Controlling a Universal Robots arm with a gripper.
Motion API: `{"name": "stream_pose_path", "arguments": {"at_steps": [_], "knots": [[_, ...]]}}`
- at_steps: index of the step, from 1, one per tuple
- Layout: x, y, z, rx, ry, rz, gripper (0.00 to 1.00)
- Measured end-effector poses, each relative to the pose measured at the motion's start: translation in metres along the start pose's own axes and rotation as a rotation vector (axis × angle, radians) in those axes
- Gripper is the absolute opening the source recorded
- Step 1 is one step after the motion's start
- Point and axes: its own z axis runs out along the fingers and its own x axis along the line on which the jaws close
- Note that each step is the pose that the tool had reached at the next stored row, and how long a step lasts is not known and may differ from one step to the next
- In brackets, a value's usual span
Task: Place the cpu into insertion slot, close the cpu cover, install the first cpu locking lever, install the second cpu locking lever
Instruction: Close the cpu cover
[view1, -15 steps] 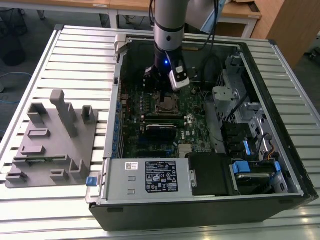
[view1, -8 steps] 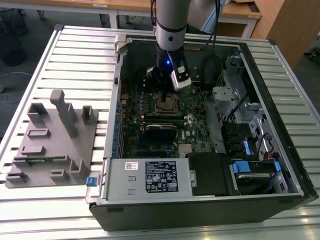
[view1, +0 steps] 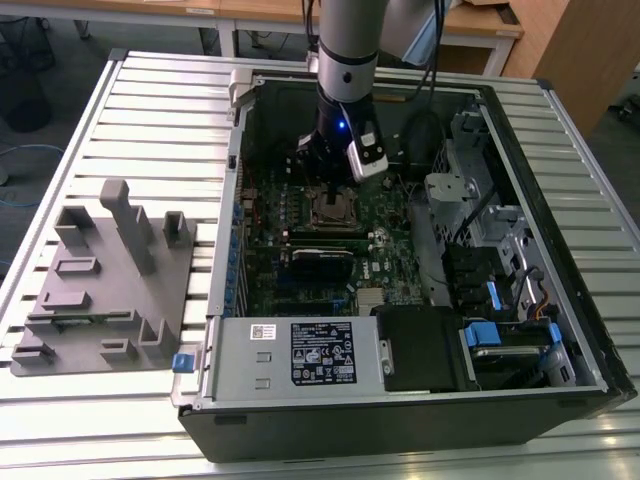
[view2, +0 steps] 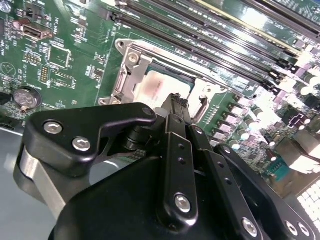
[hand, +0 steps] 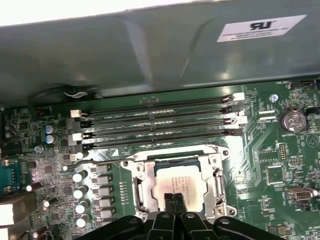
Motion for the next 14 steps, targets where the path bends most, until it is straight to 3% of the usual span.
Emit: {"name": "stream_pose_path", "arguments": {"at_steps": [6,14], "knots": [[-0.0078,0.001,0.0001,-0.0001,0.0,0.0,0.1],[-0.0082,0.0011,-0.0013,-0.001,0.0,-0.001,0.1]]}}
